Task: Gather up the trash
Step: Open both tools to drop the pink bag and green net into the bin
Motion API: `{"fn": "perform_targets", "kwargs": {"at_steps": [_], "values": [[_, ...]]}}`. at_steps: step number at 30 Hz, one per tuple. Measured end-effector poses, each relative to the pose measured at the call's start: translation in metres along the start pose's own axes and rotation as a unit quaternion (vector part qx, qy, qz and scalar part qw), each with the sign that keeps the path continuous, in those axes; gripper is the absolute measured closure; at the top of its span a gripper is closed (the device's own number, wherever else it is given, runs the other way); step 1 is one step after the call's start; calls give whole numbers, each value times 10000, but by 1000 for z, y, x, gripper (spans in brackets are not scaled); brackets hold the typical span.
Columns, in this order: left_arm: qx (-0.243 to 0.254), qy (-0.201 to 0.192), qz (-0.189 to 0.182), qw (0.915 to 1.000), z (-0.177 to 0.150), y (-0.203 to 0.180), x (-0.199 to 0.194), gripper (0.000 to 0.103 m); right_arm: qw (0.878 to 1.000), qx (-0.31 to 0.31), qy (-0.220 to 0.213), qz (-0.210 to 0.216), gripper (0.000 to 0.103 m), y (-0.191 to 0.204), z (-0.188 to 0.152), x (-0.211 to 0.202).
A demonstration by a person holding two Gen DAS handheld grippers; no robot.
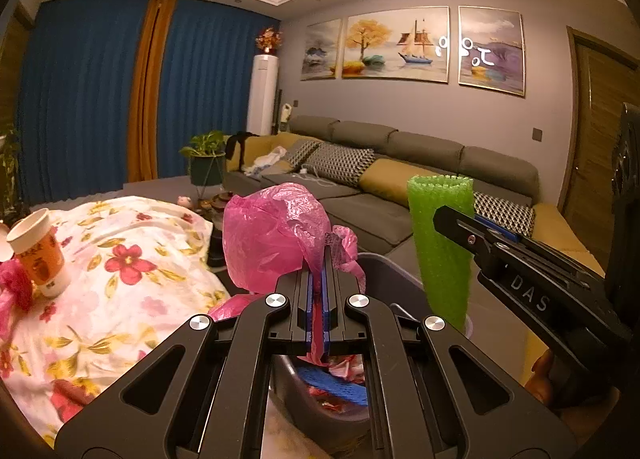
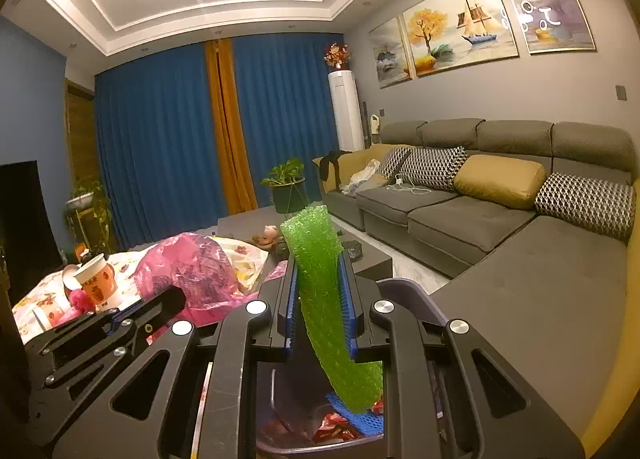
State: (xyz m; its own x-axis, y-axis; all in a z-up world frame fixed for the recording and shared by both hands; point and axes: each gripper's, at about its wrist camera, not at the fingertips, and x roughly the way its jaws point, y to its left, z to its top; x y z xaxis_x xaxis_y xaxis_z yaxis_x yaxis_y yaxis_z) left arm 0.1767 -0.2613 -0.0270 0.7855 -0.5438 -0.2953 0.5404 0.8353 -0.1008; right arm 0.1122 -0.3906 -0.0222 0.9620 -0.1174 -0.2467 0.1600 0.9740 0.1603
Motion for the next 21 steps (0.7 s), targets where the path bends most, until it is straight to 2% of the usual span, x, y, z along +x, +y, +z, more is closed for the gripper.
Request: {"fn": "perform_targets", "kwargs": {"at_steps": [14,21], "values": [[9,138,-217,9997,-3,-4,30,101,9999,79,-107,-26,83,3,3,2],[6,307,-335,9990,-8,-1,47,100,9998,179,-58,-18,75,2,3,4]]}}
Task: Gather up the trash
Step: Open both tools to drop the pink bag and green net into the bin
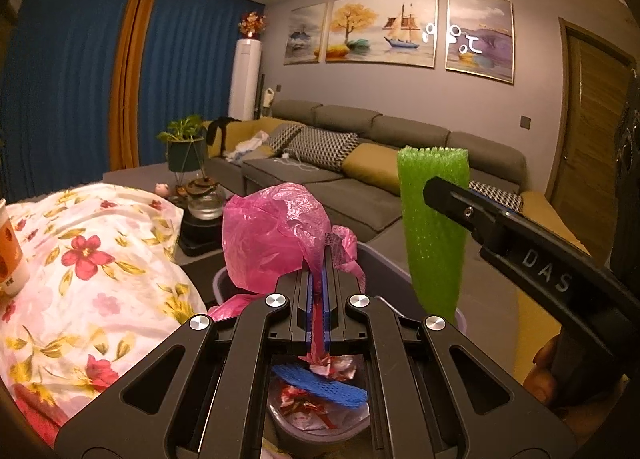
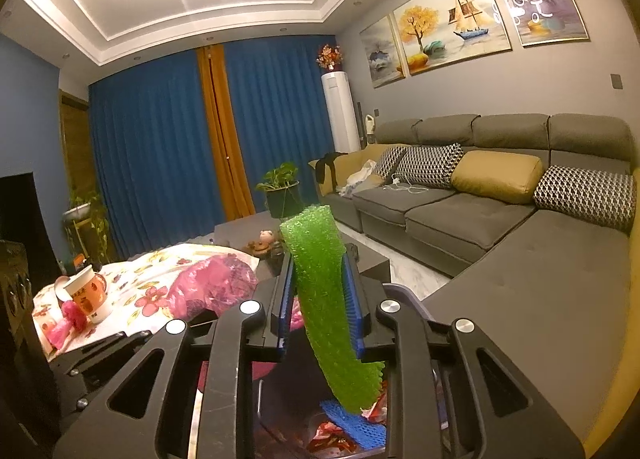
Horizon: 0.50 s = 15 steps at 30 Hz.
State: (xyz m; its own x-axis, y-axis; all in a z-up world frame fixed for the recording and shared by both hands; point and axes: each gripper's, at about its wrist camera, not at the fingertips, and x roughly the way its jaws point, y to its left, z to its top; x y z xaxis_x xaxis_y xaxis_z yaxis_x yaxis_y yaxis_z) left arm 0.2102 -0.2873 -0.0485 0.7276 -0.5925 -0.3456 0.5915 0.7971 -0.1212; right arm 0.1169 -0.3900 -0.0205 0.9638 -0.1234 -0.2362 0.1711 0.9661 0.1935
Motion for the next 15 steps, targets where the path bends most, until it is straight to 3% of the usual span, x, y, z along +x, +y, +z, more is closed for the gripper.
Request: {"fn": "perform_targets", "kwargs": {"at_steps": [8,10,12,15], "values": [[-77,117,-57,9999,-5,6,13,100,10000,45,65,15,73,3,1,4],[-84,171,-105,9998,-6,6,16,99,10000,69,70,13,65,4,1,5],[-66,220,-89,9997,-7,6,19,93,10000,83,46,-6,57,4,0,5],[-96,267,-92,9996,-7,6,21,85,10000,80,30,-26,56,5,0,4]]}}
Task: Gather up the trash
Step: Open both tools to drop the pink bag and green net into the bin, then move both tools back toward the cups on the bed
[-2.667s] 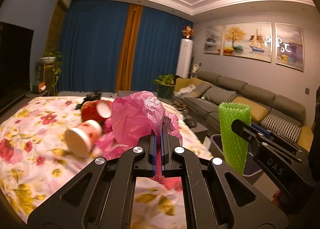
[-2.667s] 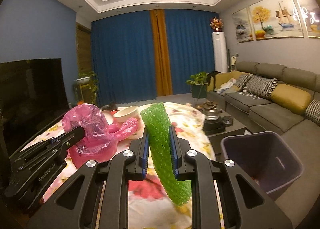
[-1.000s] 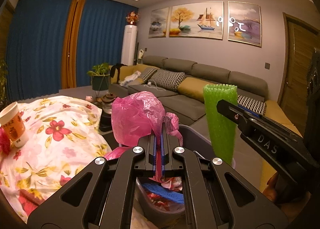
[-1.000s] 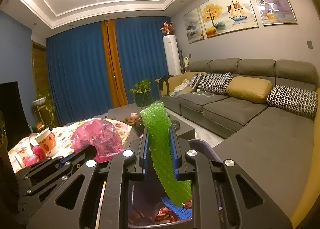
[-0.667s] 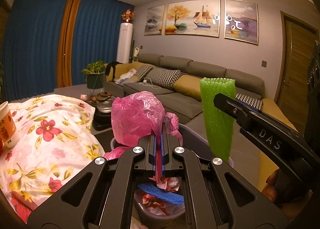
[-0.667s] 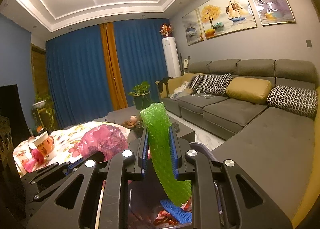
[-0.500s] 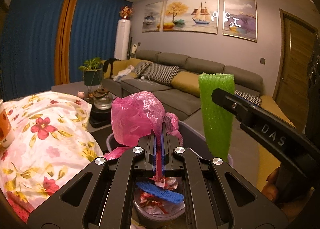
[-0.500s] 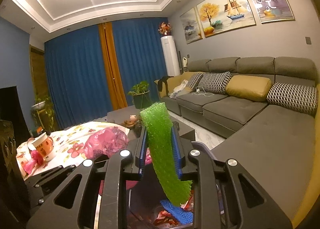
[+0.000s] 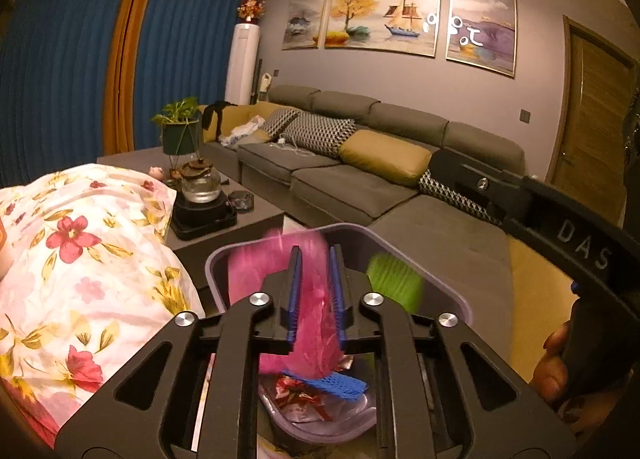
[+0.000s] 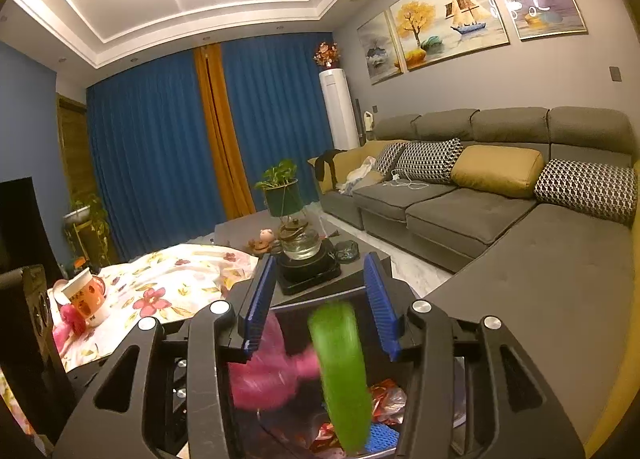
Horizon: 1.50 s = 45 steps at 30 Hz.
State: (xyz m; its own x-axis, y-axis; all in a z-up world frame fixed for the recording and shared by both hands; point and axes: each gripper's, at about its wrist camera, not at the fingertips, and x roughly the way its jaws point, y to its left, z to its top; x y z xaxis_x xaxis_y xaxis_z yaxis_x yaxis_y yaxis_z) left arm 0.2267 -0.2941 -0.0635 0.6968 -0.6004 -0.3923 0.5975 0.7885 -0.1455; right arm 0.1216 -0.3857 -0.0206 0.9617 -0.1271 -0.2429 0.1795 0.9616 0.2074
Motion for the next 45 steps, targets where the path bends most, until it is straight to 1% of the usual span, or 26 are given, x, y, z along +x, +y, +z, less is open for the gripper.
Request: {"fn": "perform_targets", "kwargs": {"at_steps": [1,3,4,5,6,7,9,10,12,15,17,19,23,25,27,30,33,39,45], "values": [[-17,20,20,10000,-1,1,1,81,10000,7,0,-4,56,0,0,0],[-53,13,48,10000,-2,2,1,69,10000,38,15,-7,56,-1,0,0],[-74,-2,73,9999,-3,4,0,66,10000,52,19,-5,56,-1,0,0],[-105,-20,117,9999,-4,5,-2,59,10000,61,22,-8,56,-1,0,0],[-138,-44,152,9998,-4,7,-4,52,10000,57,23,-19,54,-1,-1,-1],[-183,-91,203,9996,-4,9,-6,48,10000,50,23,-30,52,0,-1,-1],[-232,-156,308,9991,-5,12,-13,37,10000,38,25,-41,50,1,-1,-1],[-251,-181,376,9988,-5,14,-16,35,10000,30,31,-43,49,1,-1,-2],[-280,-212,492,9982,-6,17,-23,28,10000,14,36,-50,47,3,-2,-3],[-353,-247,623,9971,-5,23,-32,22,10000,12,38,-65,41,5,-3,-5],[-414,-248,704,9963,-5,28,-39,20,10000,35,53,-59,38,7,-3,-6],[-474,-265,768,9956,-5,33,-47,18,9999,44,59,-91,32,9,-4,-8],[-553,-338,946,9934,-3,43,-65,14,9999,9,53,-125,26,15,-7,-13],[-584,-389,1030,9922,-3,47,-76,12,9999,-8,80,-144,20,19,-9,-14],[-602,-428,1101,9912,-2,50,-84,10,9998,10,92,-161,18,23,-11,-16],[-609,-474,1274,9889,-3,58,-99,7,9997,19,163,-189,17,30,-13,-18],[-618,-458,1452,9864,-6,66,-113,7,9996,2,208,-195,17,37,-16,-21],[-722,-464,1637,9828,-9,85,-140,7,9996,-39,249,-142,16,56,-23,-30],[-756,-514,1791,9796,-11,96,-167,7,9995,-122,282,19,16,80,-29,-39]]}}
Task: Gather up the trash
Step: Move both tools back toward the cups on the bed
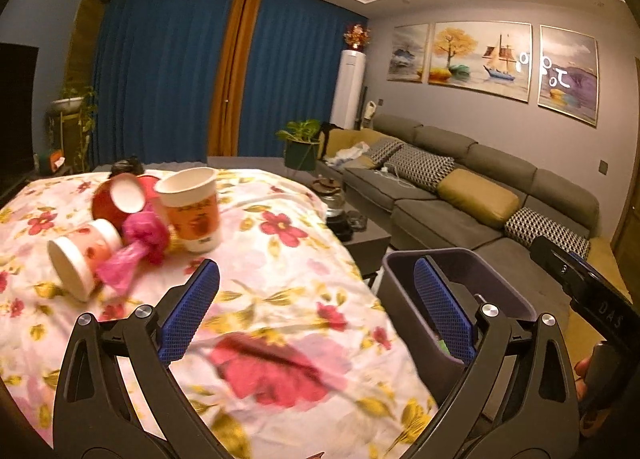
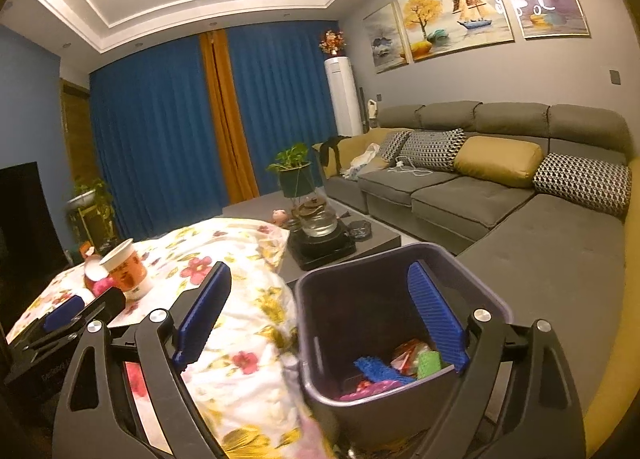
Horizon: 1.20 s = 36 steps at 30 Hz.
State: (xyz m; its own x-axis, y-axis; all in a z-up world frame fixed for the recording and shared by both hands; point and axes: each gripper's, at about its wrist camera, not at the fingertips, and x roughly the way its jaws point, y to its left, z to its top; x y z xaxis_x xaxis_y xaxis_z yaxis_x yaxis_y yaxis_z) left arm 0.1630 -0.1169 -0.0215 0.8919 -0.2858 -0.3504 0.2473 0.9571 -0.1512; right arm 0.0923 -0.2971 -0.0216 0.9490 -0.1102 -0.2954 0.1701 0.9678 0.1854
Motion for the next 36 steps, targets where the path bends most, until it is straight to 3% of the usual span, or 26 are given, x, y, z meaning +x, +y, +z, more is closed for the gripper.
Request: {"fn": "perform_targets", "kwargs": {"at_steps": [13,25,31,36], "values": [[-224,-182,762,9967,-7,70,-43,7,9980,-352,92,520,16,70,-11,0],[-524,-165,1596,9857,-11,149,-64,7,9917,-617,385,1060,16,134,-26,26],[-627,-146,1821,9812,-13,177,-61,7,9875,-749,504,1294,16,162,-32,42],[-737,-85,1761,9816,-8,195,-45,7,9857,-780,514,1402,16,174,-30,49]]}}
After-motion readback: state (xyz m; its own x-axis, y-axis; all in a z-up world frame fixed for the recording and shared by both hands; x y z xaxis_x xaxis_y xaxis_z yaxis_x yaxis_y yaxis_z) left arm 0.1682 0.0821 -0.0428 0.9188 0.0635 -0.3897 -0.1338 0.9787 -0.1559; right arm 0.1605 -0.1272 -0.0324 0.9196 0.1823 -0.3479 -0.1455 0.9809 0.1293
